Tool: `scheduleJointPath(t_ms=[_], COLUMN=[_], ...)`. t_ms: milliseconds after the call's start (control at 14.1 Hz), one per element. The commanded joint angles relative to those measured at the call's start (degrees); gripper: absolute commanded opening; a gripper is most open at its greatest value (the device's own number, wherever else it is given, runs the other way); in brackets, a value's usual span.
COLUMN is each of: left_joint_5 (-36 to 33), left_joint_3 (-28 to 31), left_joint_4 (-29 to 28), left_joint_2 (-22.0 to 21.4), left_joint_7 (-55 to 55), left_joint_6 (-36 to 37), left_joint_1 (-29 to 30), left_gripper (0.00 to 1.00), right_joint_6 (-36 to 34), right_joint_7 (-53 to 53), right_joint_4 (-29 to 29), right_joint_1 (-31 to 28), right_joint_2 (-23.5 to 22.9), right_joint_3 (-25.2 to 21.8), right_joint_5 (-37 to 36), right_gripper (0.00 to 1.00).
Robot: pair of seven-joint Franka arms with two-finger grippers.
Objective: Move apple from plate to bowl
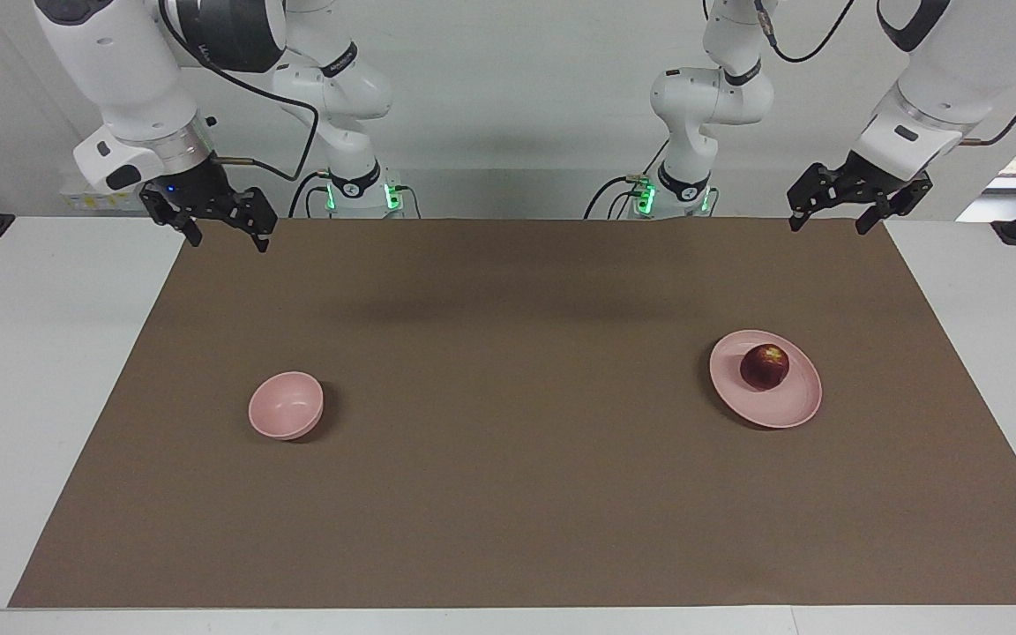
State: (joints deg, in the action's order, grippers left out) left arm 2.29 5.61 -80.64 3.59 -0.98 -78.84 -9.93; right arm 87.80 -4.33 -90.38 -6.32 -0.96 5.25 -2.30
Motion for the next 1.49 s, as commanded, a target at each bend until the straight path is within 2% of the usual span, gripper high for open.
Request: scheduleJointPath(t_ms=[0,1422], left_joint_5=[0.17,0.26], left_joint_3=[0.63,0.63], left_joint_4=[-1.09,-2.68], left_joint_2=[-1.13,-1.92], left_joint_7=[-0.08,-0.17], left_joint_6=[0.62,-0.08], left_joint_1=[-0.7,-0.61], left_gripper=[1.0,1.0], right_joint_6=[0.7,0.7], right_joint_7=[1.26,1.26], right_joint_4=[-1.64,-1.64], right_joint_1=[-0.27,-0.27], right_joint_2=[1.31,1.4], right_joint_3=[-0.06,-0.06], right_joint_5=[1.07,1.07], right_gripper=[1.0,1.0])
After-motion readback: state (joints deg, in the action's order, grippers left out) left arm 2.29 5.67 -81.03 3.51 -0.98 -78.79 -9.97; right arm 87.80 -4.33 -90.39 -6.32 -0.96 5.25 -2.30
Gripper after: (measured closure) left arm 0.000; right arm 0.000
